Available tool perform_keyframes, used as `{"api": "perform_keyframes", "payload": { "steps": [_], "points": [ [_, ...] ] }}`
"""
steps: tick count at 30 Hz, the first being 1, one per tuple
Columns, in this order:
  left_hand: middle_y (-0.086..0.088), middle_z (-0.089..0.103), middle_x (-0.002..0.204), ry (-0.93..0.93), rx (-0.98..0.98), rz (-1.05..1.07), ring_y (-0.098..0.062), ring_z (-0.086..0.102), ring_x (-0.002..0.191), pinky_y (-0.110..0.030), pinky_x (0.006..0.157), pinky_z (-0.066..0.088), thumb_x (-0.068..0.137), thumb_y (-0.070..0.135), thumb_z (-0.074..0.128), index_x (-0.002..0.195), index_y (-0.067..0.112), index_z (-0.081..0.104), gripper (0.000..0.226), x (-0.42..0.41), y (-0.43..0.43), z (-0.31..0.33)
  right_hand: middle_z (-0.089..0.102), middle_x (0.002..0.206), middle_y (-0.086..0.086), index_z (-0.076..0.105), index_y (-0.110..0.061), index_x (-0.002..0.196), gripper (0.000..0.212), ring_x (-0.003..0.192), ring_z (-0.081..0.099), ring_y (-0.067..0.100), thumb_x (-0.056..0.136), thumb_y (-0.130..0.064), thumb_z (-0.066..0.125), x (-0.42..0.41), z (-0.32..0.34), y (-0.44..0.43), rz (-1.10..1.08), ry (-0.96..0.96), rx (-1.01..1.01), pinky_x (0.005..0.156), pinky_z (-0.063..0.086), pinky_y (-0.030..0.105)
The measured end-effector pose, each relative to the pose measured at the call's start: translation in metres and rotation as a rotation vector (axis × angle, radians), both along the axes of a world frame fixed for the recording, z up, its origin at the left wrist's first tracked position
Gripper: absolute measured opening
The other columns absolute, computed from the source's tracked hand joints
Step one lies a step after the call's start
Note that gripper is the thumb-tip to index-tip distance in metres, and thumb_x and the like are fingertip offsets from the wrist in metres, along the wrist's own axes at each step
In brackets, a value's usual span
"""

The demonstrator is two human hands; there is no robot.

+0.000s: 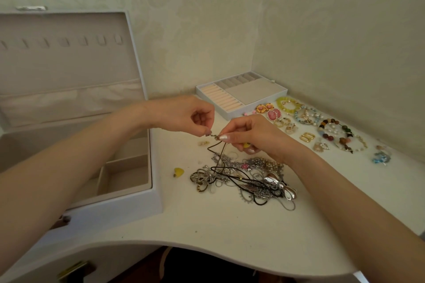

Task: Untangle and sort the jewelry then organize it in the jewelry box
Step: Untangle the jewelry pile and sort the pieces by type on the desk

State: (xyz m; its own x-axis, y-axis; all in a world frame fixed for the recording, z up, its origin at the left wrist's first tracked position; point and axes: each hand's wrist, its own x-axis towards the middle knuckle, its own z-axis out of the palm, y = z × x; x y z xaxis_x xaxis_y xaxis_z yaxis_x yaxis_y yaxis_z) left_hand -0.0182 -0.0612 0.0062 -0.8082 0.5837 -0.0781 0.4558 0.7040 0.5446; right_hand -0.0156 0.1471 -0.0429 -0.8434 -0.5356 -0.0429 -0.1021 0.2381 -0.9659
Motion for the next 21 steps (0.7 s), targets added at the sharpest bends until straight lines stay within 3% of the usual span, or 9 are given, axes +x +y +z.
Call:
{"api": "perform_keyframes", "payload": {
  "steps": [2, 6, 10, 16, 21],
  "points": [
    [0.013, 0.06, 0.068, 0.016, 0.012, 0.01, 0.0, 0.048, 0.061, -0.026, 0.064, 0.043, 0.082, 0.012, 0.068, 0.075, 0.024, 0.059, 0.016, 0.0006, 0.0017, -0.0023, 0.051, 0.049, 0.002, 0.07, -0.006, 0.085, 0.01, 0.038, 0.034, 0.008, 0.082, -0.015, 0.071, 0.001, 0.0007, -0.0003, 0.002, 0.011, 0.022, 0.039, 0.027, 0.015],
    [0.007, 0.063, 0.073, 0.017, 0.094, 0.028, -0.005, 0.053, 0.066, -0.037, 0.07, 0.049, 0.082, 0.009, 0.067, 0.078, 0.02, 0.06, 0.014, 0.0011, 0.0022, -0.0038, 0.054, 0.052, 0.004, 0.073, -0.009, 0.093, 0.02, 0.04, 0.041, 0.011, 0.091, -0.024, 0.061, 0.0013, 0.0005, 0.0009, 0.044, 0.029, 0.051, 0.04, 0.033, 0.018],
    [-0.008, 0.067, 0.08, 0.003, 0.147, 0.021, -0.012, 0.056, 0.07, -0.041, 0.073, 0.05, 0.082, 0.006, 0.068, 0.079, 0.016, 0.062, 0.012, 0.003, 0.0029, -0.0064, 0.061, 0.057, 0.002, 0.073, -0.013, 0.093, 0.018, 0.043, 0.048, 0.013, 0.087, -0.028, 0.065, 0.0042, 0.0007, -0.002, 0.084, 0.062, 0.133, 0.042, 0.037, 0.019],
    [0.008, 0.065, 0.076, -0.018, 0.261, 0.05, -0.009, 0.059, 0.074, -0.032, 0.074, 0.05, 0.084, 0.002, 0.065, 0.083, 0.01, 0.062, 0.009, 0.0046, 0.0036, -0.0081, 0.066, 0.071, -0.003, 0.074, -0.014, 0.091, 0.013, 0.045, 0.038, 0.007, 0.08, -0.021, 0.074, 0.007, 0.0014, -0.008, 0.023, 0.121, 0.087, 0.044, 0.032, 0.016],
    [0.009, 0.066, 0.079, 0.008, 0.244, 0.048, -0.007, 0.059, 0.076, -0.033, 0.075, 0.051, 0.084, 0.003, 0.065, 0.087, 0.012, 0.064, 0.01, 0.0067, 0.0019, -0.0053, 0.059, 0.052, -0.012, 0.07, -0.01, 0.082, 0.006, 0.046, 0.044, 0.006, 0.079, -0.014, 0.074, 0.0057, -0.0002, -0.0051, -0.043, 0.128, 0.024, 0.048, 0.035, 0.017]
  ]
}}
